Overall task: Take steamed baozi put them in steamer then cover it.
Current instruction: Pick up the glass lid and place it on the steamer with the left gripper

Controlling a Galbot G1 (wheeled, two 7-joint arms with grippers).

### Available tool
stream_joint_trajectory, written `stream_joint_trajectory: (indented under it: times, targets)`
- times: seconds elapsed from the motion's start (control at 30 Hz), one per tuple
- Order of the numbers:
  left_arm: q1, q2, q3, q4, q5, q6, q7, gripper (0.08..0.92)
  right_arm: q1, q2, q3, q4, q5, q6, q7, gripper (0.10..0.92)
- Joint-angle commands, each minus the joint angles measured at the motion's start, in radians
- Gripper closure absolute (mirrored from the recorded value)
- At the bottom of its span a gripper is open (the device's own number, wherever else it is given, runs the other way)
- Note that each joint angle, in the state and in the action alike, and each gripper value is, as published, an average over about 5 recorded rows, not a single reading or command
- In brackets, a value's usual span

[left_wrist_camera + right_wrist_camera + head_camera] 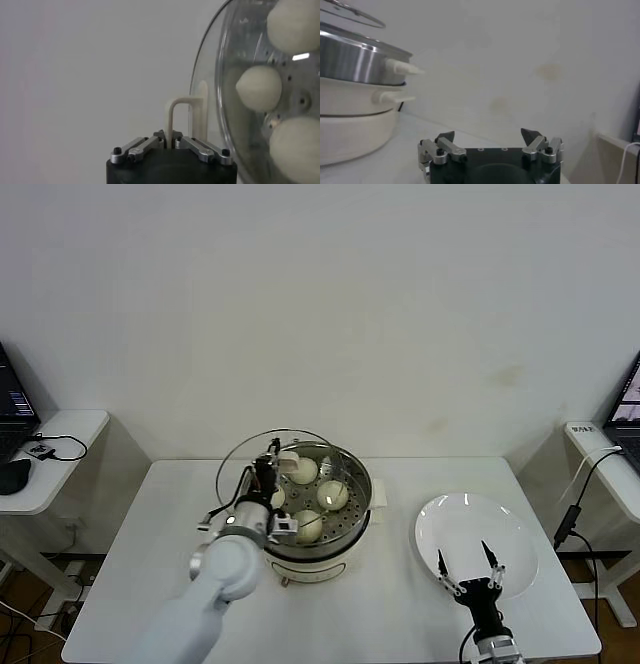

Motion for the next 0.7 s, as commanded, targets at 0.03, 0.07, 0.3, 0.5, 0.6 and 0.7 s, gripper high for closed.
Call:
stream_joint_trajectory:
  times: [0.03,0.07,0.3,0.5,0.6,0.7]
  targets:
    - [-0.032,-0.122,0.05,0.059,0.103,0.01,0.029,0.857,0.002,0.003,-0.005,-0.005,-0.012,0.003,0.002,0.203]
    - [-0.032,-0.127,0.05,0.065,0.105,0.009,0.029,0.857,0.002,0.002,-0.004,-0.005,-0.012,0.004,0.002,0.203]
    - [-0.016,-0.144,0.046,0.086,0.12,0.002,0.028,0.857,-0.001,-0.002,-0.003,-0.006,-0.01,0.007,0.002,0.202]
    - [0.008,-0.146,0.039,0.075,0.126,-0.001,0.029,0.857,-0.001,-0.003,-0.003,-0.009,-0.011,0.007,0.002,0.203]
    - [0.019,-0.146,0.035,0.072,0.129,-0.004,0.03,0.857,-0.001,-0.003,-0.004,-0.009,-0.011,0.008,0.001,0.203]
    - [0.027,-0.147,0.033,0.07,0.13,-0.005,0.03,0.857,-0.001,-0.003,-0.005,-0.01,-0.012,0.009,0.001,0.202]
